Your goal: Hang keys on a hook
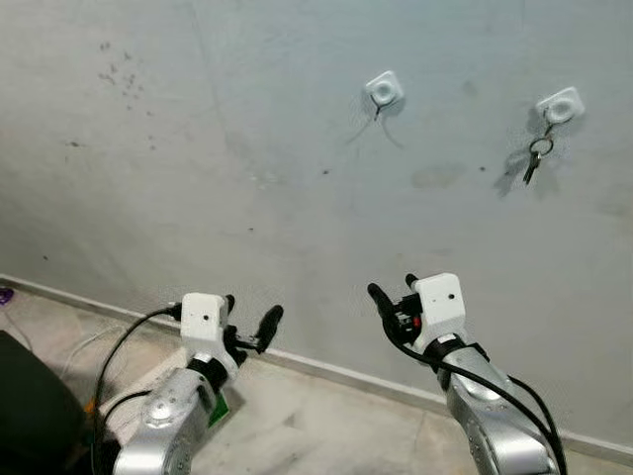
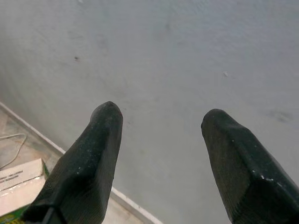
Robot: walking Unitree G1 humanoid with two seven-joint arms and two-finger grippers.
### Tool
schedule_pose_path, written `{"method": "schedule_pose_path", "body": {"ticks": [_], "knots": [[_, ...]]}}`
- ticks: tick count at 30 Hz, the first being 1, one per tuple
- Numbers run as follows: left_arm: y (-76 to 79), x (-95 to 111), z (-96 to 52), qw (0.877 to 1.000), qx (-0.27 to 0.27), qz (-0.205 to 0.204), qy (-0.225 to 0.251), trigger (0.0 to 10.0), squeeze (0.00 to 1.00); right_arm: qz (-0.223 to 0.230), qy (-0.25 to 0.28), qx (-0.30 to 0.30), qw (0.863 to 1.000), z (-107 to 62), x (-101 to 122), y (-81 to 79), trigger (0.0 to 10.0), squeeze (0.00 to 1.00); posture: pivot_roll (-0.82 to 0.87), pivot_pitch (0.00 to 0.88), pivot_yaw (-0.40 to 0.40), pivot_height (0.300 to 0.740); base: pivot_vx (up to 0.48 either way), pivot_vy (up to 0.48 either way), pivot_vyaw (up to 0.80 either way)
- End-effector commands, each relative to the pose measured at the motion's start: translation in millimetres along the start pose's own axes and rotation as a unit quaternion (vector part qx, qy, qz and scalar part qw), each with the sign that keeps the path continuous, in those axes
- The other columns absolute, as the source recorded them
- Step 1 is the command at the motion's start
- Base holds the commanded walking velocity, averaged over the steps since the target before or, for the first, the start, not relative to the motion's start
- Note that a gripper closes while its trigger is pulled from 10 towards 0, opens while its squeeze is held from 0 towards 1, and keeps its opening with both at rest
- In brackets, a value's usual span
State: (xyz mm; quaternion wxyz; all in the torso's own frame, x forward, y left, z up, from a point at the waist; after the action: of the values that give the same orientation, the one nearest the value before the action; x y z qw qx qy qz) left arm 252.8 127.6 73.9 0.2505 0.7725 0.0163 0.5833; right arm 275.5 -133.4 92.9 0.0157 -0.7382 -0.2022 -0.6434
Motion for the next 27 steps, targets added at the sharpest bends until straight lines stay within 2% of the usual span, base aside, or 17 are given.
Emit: {"method": "schedule_pose_path", "body": {"ticks": [1, 18, 27], "knots": [[-0.7, 3.1, -0.6, 1.000, 0.000, 0.005, 0.002, 10.0, 0.00, 0.001, -0.002, -0.002, 1.000, 0.7, 0.9, 0.4, 10.0, 0.00, -0.04, 0.000, 0.090, 0.740, 0.000, 0.000, -0.77], [3.7, 2.2, -0.3, 1.000, -0.014, -0.004, -0.003, 10.0, 0.00, 0.001, -0.005, 0.002, 1.000, 0.6, 0.0, -1.6, 10.0, 0.00, -0.04, 0.000, 0.089, 0.740, 0.000, 0.000, -0.75], [4.6, 0.9, -0.8, 1.000, -0.013, -0.001, -0.005, 10.0, 0.00, 0.000, -0.007, 0.002, 1.000, -1.3, -1.5, -0.1, 10.0, 0.00, -0.05, 0.000, 0.088, 0.740, 0.000, 0.000, -0.09]]}}
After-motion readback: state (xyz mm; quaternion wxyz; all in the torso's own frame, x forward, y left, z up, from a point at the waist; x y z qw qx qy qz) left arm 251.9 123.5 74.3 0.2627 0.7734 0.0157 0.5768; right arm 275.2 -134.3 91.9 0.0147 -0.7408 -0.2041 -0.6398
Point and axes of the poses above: a point about 5 cm out from each wrist's last joint towards the gripper, its own z axis pointing out of the wrist towards the gripper, its own x axis along the axis of the wrist's last joint, y = z × x, the point moved 1 cm from there along z, pointing out of the wrist towards the gripper, and after that the axes turned 10 degrees about -z, right-handed, at the moved point
